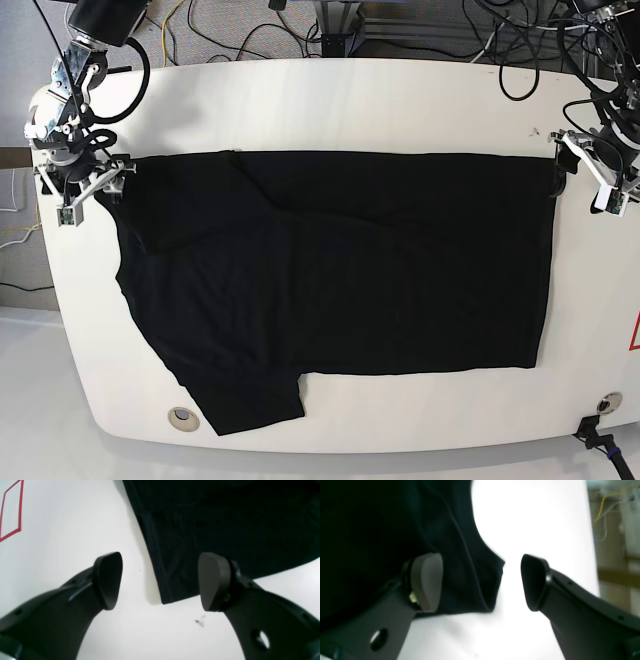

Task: Fold the T-shirt properly
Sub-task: 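Pull the shirt edges back toward the robot with both grippers, then release the shirt and move both grippers toward the hem, then grasp the shirt's hem corners with both grippers, then lift the hem and fold it over onto the collar with both grippers, then fold the sleeve near the right gripper inward over the shirt body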

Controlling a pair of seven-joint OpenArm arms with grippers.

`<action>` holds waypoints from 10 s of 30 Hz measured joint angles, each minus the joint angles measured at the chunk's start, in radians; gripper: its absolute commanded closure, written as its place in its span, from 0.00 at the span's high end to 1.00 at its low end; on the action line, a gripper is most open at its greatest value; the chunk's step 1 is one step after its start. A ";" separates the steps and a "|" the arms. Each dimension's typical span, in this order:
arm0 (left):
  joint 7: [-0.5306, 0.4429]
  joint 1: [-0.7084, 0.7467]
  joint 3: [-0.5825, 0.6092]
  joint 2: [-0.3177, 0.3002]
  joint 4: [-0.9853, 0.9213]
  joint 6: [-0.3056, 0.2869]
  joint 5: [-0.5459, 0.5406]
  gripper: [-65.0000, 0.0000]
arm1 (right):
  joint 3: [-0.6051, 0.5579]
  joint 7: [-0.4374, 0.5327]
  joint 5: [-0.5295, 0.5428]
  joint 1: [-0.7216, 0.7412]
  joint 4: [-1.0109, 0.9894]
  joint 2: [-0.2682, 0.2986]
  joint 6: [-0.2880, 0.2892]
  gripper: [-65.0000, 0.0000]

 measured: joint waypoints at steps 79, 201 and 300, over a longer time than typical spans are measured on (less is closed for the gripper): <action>-0.122 0.251 0.034 0.033 -0.161 0.008 0.185 0.00 | 0.065 0.092 0.058 -0.376 0.091 -0.126 0.085 0.00; -0.489 -0.851 0.139 0.008 -1.313 0.123 0.462 0.00 | -0.219 0.525 -0.182 0.698 -1.119 -0.063 0.039 0.00; -0.126 -0.023 0.023 -0.003 -0.024 0.010 0.192 0.76 | 0.000 -0.264 -0.200 0.352 -0.230 -0.343 0.208 0.68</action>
